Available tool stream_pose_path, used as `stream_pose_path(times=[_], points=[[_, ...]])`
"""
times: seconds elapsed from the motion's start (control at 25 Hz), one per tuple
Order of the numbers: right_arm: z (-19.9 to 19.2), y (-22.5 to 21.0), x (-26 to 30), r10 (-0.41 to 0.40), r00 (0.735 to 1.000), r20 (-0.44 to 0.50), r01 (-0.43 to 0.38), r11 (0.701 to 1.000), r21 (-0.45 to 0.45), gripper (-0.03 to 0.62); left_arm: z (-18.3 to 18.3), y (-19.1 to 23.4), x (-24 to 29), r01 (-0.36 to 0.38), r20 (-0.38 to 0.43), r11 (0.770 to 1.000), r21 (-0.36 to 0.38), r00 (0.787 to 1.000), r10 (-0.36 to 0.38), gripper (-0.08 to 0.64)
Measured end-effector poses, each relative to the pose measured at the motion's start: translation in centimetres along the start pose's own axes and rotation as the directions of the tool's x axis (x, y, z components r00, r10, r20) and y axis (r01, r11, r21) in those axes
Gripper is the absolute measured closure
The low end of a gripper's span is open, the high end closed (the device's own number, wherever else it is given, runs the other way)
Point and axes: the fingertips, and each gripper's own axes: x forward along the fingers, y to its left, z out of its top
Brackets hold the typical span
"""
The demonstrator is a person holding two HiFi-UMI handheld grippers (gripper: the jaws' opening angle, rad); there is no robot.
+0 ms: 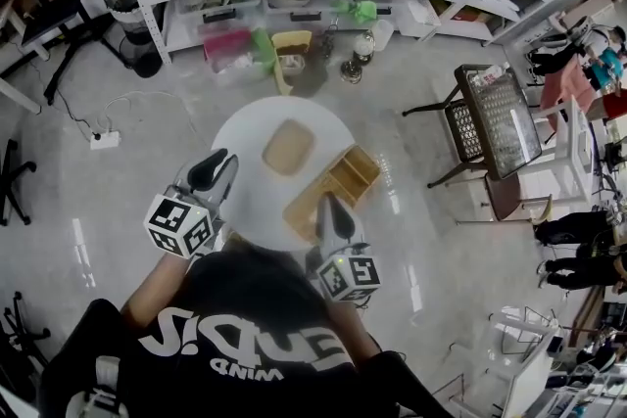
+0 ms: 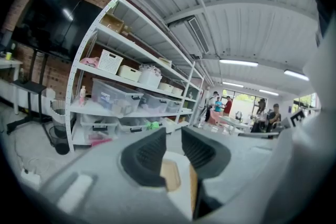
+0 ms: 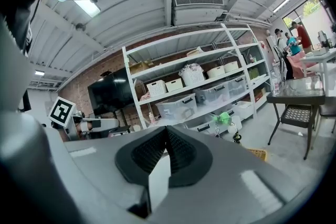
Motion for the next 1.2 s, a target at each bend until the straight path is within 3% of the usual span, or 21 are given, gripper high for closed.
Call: stream_pose_path(times=[0.36, 0.72, 1.2], points=[[0.6, -2.3, 0.3, 0.008, 1.000, 0.002, -0.008, 1.000, 0.005, 0.592, -3.3, 1.3, 3.6, -0.026, -0.072, 0.997, -0.078, 0.997, 0.021, 0.328], [0.9, -4.2, 0.6, -0.004, 1.000, -0.001, 0.004, 1.000, 0.016, 0.594, -8.3, 3.5, 7.7, -0.059, -0.185, 0.990, -0.125, 0.982, 0.035, 0.313], [0.4, -6.8, 1.4, -0.051, 0.998, -0.030, 0.052, 0.998, 0.038, 0.594, -17.0, 6.8, 12.5, -0.111, -0.354, 0.978, -0.175, 0.934, 0.043, 0.314]])
